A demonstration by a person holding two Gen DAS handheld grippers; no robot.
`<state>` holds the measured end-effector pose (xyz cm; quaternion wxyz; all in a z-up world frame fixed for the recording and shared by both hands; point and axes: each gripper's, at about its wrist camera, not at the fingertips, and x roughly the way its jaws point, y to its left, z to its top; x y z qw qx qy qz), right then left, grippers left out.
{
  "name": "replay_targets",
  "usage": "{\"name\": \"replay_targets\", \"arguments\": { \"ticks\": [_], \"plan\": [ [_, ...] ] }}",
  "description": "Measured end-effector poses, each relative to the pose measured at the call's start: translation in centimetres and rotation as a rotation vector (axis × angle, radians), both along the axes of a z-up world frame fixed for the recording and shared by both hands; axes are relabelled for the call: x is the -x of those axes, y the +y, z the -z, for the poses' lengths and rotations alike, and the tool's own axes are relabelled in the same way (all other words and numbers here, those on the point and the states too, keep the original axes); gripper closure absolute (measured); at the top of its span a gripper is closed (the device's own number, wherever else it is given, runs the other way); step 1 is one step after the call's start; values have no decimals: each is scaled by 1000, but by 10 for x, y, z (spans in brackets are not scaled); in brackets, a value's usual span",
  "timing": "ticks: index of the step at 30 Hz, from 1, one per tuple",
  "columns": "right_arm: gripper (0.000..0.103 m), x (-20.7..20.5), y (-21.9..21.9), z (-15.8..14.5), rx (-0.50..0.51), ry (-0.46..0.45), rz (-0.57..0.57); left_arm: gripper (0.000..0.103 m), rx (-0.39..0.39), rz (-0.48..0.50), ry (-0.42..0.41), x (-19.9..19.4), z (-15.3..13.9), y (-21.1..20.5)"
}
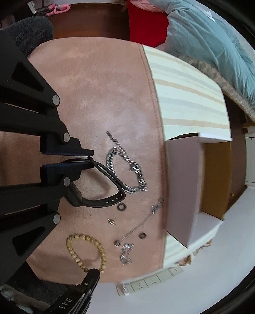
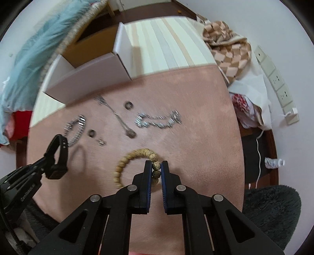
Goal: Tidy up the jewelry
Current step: 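Grasp the black watch band with the left tool while the right tool grasps the wooden bead bracelet, then carry both items into the white box and open both tools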
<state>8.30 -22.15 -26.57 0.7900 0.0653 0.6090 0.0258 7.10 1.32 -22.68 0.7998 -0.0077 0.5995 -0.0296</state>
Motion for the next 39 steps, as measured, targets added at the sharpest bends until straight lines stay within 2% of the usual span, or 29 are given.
{"name": "replay_targets", "arguments": {
  "ticks": [6,14,18,21,27,32,34,39],
  "plan": [
    [94,-2,10,-46,-69,-81,-40,100,45,-5,-74,-5,-42,8],
    [94,-40,21,-118,-140,-209,-85,100,77,4,-170,-49,-96,12],
    [94,-74,33,-143,-137,-266,-114,100,77,1,-188,-79,-107,14],
    [94,-100,46,-150,-129,-282,-138,100,71,-1,-187,-100,-108,17],
    [94,-150,64,-143,-128,-253,-161,100,61,-5,-132,-143,-90,21],
    [94,-184,73,-119,-158,-180,-176,99,89,-10,-86,-172,-72,24],
    [94,-197,76,-108,-172,-148,-185,94,104,-12,-66,-180,-67,24],
    [93,-222,74,-87,-228,-71,-194,90,118,-31,-40,-195,-63,22]
  ]
}}
